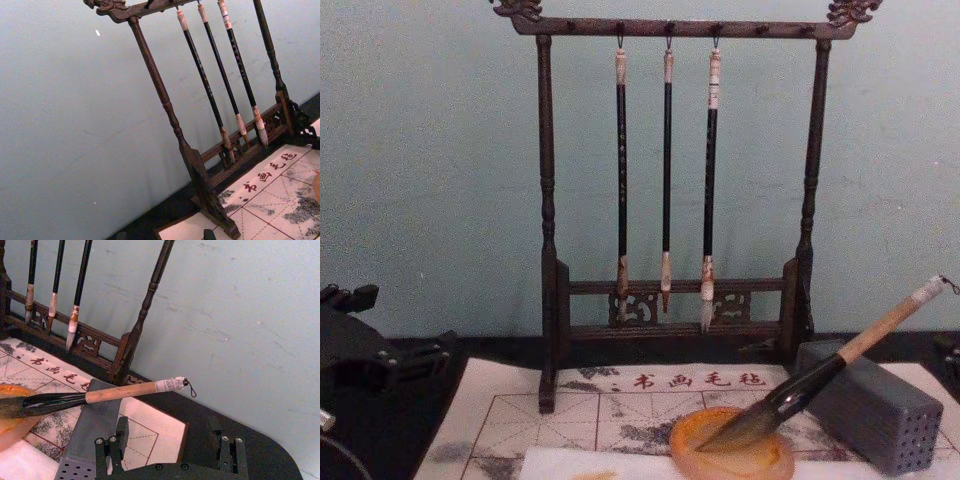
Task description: Pick up the brush from the inkstone, write on the paper, then place the brush back to its original position.
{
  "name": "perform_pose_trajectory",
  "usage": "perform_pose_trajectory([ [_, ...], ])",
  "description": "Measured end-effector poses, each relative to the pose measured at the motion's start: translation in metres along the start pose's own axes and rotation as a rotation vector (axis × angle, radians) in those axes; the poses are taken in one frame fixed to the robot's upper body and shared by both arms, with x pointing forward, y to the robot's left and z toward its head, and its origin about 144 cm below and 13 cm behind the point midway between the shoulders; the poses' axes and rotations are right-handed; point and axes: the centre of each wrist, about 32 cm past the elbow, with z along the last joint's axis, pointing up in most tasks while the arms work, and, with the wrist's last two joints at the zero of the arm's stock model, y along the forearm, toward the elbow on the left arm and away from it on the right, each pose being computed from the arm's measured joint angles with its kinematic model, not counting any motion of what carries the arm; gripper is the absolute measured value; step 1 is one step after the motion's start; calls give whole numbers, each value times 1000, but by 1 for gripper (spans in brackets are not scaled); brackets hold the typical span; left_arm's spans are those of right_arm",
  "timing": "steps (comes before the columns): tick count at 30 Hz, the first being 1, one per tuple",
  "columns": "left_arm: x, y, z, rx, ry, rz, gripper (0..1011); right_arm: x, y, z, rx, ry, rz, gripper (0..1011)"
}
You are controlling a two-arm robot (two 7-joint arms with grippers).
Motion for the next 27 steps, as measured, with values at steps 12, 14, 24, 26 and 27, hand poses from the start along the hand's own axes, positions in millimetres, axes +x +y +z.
perform_pose_trajectory([
  [12, 0, 0, 0, 0, 0, 0, 1001, 0, 0, 0, 0, 0, 0, 1002],
  [14, 0, 0, 0, 0, 0, 0, 1001, 0, 0, 0, 0, 0, 0, 1002],
  [24, 0, 0, 0, 0, 0, 0, 1001, 0, 0, 0, 0, 0, 0, 1002],
  [26, 0, 0, 0, 0, 0, 0, 1001, 0, 0, 0, 0, 0, 0, 1003],
  [27, 0, 0, 0, 0, 0, 0, 1001, 0, 0, 0, 0, 0, 0, 1003],
])
